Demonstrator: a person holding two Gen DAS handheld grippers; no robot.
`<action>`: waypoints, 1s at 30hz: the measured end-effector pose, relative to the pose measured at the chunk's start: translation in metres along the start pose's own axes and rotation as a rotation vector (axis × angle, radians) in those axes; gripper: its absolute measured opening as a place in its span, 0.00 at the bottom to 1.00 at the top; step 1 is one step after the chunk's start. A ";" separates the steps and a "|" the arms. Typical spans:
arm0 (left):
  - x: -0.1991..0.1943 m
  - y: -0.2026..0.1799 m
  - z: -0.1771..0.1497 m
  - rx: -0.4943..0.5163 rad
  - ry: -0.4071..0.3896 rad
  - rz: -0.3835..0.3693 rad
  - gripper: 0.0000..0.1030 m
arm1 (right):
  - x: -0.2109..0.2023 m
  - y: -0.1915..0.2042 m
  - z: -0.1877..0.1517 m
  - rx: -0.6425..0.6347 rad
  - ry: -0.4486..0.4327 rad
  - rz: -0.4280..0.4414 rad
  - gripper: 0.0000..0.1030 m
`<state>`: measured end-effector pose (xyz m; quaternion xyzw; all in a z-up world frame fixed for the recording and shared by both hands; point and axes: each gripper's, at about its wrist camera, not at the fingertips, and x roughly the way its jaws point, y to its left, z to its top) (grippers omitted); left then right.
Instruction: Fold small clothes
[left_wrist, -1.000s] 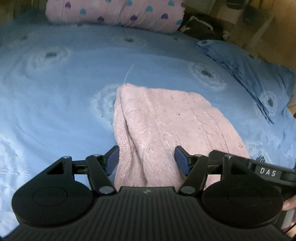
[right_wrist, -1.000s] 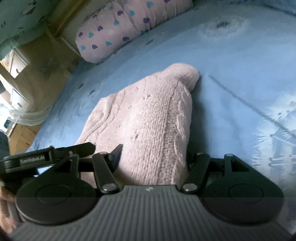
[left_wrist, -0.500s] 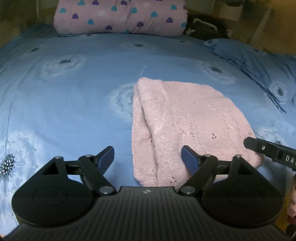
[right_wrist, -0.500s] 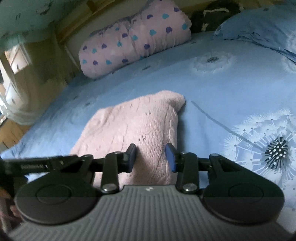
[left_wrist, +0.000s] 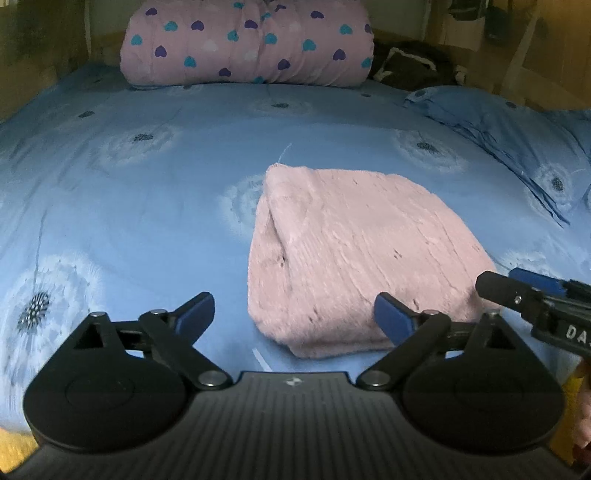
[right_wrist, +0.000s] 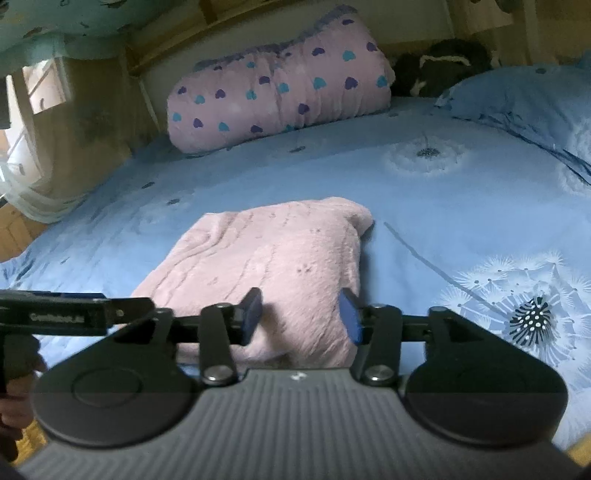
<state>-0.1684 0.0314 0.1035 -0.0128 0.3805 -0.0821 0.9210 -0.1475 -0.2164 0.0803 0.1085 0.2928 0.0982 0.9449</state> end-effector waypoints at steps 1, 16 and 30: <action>-0.002 -0.003 -0.003 0.003 0.000 0.006 0.96 | -0.003 0.003 -0.001 -0.009 -0.002 -0.001 0.63; 0.032 -0.026 -0.045 0.025 0.137 0.083 1.00 | -0.008 0.019 -0.042 -0.143 0.060 -0.098 0.81; 0.035 -0.029 -0.053 0.020 0.109 0.108 1.00 | 0.011 0.013 -0.064 -0.135 0.074 -0.129 0.81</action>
